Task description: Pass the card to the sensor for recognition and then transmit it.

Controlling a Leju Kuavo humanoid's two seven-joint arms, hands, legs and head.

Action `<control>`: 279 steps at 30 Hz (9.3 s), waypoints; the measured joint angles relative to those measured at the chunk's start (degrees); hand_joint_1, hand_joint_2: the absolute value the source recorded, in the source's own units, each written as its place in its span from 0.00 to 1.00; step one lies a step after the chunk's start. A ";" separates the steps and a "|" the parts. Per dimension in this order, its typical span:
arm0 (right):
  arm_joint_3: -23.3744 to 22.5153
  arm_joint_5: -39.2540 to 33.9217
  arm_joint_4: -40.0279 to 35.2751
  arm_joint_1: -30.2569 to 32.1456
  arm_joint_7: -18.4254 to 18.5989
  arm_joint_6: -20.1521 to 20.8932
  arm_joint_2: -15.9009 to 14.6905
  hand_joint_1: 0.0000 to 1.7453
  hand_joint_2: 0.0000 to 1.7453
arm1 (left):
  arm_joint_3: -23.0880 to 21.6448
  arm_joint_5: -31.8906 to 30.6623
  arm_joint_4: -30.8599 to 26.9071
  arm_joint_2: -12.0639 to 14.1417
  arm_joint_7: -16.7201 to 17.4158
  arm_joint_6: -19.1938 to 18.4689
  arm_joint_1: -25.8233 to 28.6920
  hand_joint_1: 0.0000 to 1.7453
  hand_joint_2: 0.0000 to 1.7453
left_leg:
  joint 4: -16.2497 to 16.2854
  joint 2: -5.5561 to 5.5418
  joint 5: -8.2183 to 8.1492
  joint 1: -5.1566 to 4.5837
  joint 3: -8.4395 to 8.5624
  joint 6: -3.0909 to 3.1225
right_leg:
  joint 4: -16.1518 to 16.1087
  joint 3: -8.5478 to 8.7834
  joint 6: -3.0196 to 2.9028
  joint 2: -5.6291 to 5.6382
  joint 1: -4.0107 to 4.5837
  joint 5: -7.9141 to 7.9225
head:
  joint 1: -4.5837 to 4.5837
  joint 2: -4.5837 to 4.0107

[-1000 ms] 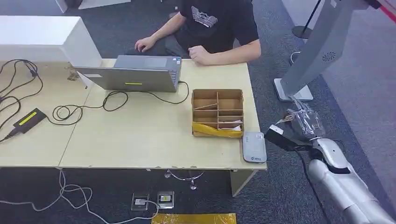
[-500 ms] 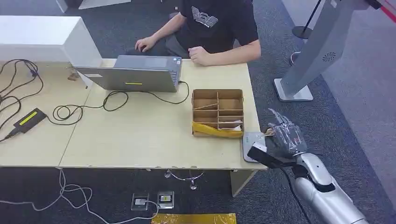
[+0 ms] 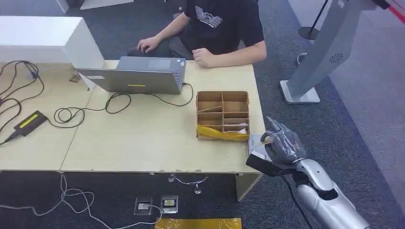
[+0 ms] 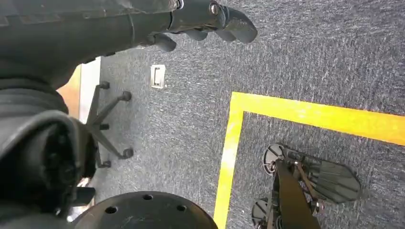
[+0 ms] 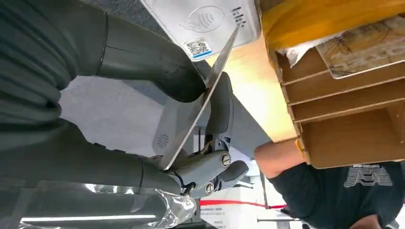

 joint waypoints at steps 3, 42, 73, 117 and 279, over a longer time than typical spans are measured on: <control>-0.02 -0.63 0.48 -0.32 -1.16 1.14 0.18 1.00 1.00 | -0.02 0.00 0.00 0.00 0.00 -0.24 0.00 0.00 0.00 | 0.00 0.00 0.00 0.00 0.00 0.00 | 0.00 0.00 0.00 0.00 0.00 0.00 | 0.00 0.00; -1.14 -5.66 6.32 0.83 1.77 4.00 2.03 1.00 1.00 | -0.02 -0.68 0.00 0.00 0.96 0.04 0.00 0.00 0.00 | 0.00 0.04 0.00 0.00 0.01 0.00 | -0.01 -0.02 0.00 0.03 0.00 0.00 | 0.00 0.00; -2.36 -7.39 2.10 1.66 2.31 3.07 1.70 1.00 1.00 | -0.02 -1.29 0.00 -0.02 0.39 -0.52 -0.02 0.00 0.00 | 0.00 0.11 -0.01 0.00 0.04 -0.01 | 0.00 0.01 0.00 0.09 0.00 0.01 | 0.02 0.00; -4.31 6.80 22.47 -22.37 -14.29 -5.60 17.18 1.00 1.00 | -2.05 -6.80 0.00 -0.61 -3.23 -5.44 -0.23 0.00 0.00 | 0.00 0.12 0.02 0.01 0.02 -0.01 | 0.02 0.00 -0.03 0.10 0.02 0.07 | 0.02 0.00; -1.31 8.81 19.45 -6.83 -2.21 -4.59 21.75 0.00 1.00 | -3.15 -5.55 0.00 -0.52 -2.99 -7.13 -0.12 0.00 0.00 | 0.00 0.22 0.00 0.03 0.08 -0.03 | 0.02 0.00 -0.03 0.14 0.04 0.07 | 0.02 0.00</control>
